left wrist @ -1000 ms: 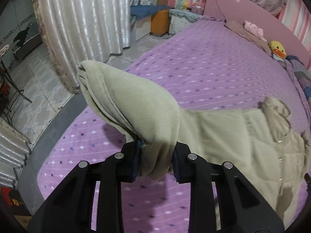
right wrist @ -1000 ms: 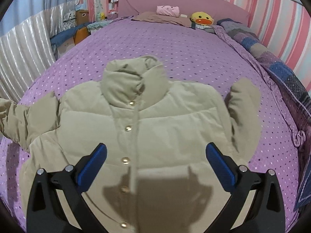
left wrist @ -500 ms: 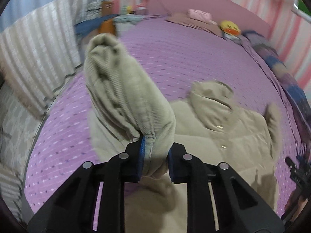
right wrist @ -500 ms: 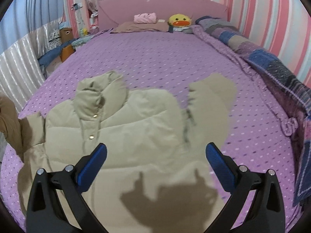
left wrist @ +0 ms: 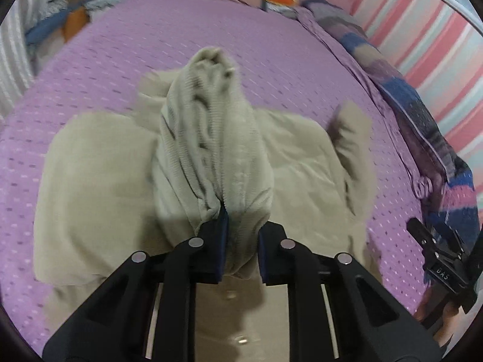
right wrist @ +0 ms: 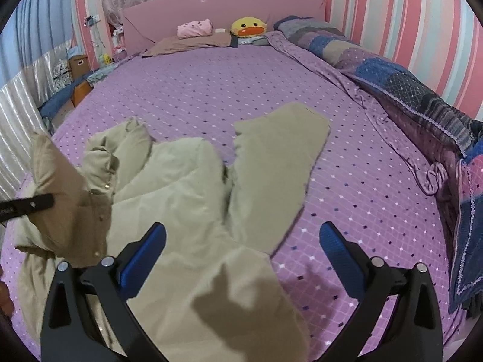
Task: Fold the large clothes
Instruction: 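Lift the sleeve with the left tool and fold it across the jacket body, then open the left tool to release the sleeve onto the jacket body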
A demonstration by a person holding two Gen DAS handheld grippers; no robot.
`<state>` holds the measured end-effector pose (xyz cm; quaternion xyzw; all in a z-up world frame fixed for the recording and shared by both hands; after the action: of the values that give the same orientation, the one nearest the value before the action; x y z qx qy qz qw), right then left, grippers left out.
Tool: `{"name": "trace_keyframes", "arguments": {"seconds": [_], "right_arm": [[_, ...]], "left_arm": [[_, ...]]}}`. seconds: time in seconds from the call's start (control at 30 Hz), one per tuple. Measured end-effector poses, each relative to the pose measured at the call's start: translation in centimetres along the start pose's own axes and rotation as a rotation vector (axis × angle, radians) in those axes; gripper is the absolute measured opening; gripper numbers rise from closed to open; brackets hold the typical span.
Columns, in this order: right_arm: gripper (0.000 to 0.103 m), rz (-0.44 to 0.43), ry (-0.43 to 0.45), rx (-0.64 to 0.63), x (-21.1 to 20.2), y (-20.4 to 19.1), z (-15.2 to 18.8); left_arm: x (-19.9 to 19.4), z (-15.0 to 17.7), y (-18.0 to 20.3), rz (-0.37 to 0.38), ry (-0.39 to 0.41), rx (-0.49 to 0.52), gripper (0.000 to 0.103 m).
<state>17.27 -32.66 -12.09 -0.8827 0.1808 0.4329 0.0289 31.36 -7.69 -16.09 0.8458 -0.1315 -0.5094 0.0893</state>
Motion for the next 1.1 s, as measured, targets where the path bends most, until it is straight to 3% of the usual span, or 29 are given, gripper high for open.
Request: {"name": "trace_keyframes", "arguments": {"seconds": [0.1, 0.27, 0.33, 0.4, 0.47, 0.6, 0.63, 0.7, 0.9, 1.03, 1.1], "right_arm": [[0.101, 0.010, -0.012, 0.015, 0.9, 1.3, 0.3], [0.101, 0.024, -0.047, 0.030, 3.1, 2.6, 0.8], [0.101, 0.030, -0.062, 0.025, 3.8, 2.6, 1.2], [0.101, 0.037, -0.073, 0.016, 4.3, 2.5, 1.5], [0.101, 0.044, -0.083, -0.001, 4.7, 2.3, 1.8], [0.101, 0.044, -0.097, -0.014, 4.9, 1.9, 2.0], [0.101, 0.043, -0.097, -0.016, 4.7, 1.7, 2.1], [0.101, 0.046, -0.093, -0.025, 4.5, 1.3, 2.0], [0.101, 0.024, -0.096, -0.054, 4.3, -1.4, 1.5], [0.101, 0.003, -0.103, -0.090, 4.4, -3.6, 1.3], [0.101, -0.018, -0.112, -0.106, 4.8, -5.0, 1.3]], "left_arm": [[2.9, 1.0, 2.1, -0.012, -0.022, 0.046, 0.015], [3.7, 1.8, 3.7, -0.050, -0.037, 0.153, 0.021], [3.3, 1.9, 3.9, -0.062, -0.036, 0.190, 0.030], [3.0, 2.2, 4.3, -0.052, -0.042, 0.218, 0.059], [2.1, 2.5, 4.3, -0.044, -0.037, 0.233, 0.068], [0.4, 2.9, 4.1, -0.052, -0.018, 0.275, 0.073], [-0.1, 3.0, 3.6, -0.062, -0.015, 0.283, 0.075], [-0.9, 3.1, 2.4, -0.082, -0.007, 0.297, 0.093], [-3.8, 2.9, -3.7, -0.170, 0.042, 0.265, 0.094], [-4.3, 2.0, -10.6, -0.304, 0.053, 0.200, 0.095], [-4.2, 1.6, -13.6, -0.333, 0.046, 0.153, 0.094]]}}
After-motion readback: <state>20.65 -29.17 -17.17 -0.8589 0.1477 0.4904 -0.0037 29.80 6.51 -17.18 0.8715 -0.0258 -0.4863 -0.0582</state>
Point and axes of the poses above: each gripper's, at about its wrist camera, not at the fingertips, and x roughly the way its jaws point, y to its right, z to its underside, the point moved 5 cm from there along x, roughly the way its jaws point
